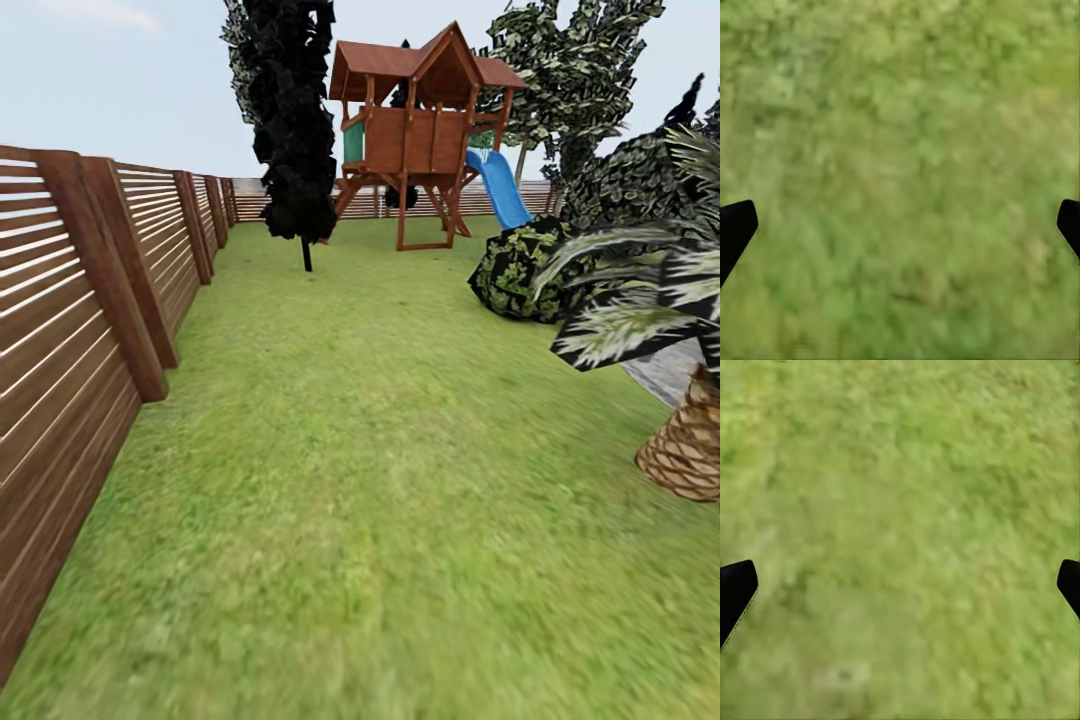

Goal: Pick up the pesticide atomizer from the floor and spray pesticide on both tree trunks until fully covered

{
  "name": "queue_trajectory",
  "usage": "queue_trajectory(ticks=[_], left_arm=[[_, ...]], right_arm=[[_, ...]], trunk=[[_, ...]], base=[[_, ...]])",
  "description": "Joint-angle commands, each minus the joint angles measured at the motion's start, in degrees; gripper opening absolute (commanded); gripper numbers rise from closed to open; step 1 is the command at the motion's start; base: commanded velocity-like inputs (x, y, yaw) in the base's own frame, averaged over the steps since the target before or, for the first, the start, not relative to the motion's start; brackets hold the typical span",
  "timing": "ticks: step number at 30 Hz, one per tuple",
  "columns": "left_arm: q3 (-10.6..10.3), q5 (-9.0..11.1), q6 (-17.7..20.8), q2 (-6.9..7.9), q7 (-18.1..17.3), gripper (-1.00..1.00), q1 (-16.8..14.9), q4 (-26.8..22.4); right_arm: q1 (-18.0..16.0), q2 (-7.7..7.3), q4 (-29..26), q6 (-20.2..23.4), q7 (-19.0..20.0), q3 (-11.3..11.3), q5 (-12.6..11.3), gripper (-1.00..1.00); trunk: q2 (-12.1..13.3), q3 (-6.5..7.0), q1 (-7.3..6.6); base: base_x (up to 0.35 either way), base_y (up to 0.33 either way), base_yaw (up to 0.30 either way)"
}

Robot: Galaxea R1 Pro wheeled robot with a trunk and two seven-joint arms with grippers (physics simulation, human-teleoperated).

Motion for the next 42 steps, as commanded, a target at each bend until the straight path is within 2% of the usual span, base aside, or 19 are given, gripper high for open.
queue_trajectory(ticks=[1,25,33,42], left_arm=[[0.0,0.0,0.0,0.0,0.0,1.0,0.0,0.0],[0.0,0.0,0.0,0.0,-0.01,1.0,0.01,0.0],[0.0,0.0,0.0,0.0,-0.01,1.0,0.02,0.0],[0.0,0.0,0.0,0.0,-0.01,1.0,0.03,0.0]], right_arm=[[0.0,0.0,-0.02,-0.03,0.0,0.0,-0.01,1.0],[0.0,0.0,0.0,-0.03,0.05,0.06,0.14,1.0],[0.0,0.0,0.0,0.0,0.03,0.07,0.08,1.0],[0.0,0.0,0.0,0.0,0.05,0.04,0.08,1.0]], trunk=[[0.0,0.01,0.0],[0.0,0.04,0.0],[0.0,0.04,0.0],[0.0,0.04,0.0]], base=[[0.339,0.159,-0.221],[0.339,0.158,-0.026],[0.339,0.05,-0.006],[0.339,0.0,-0.222]])
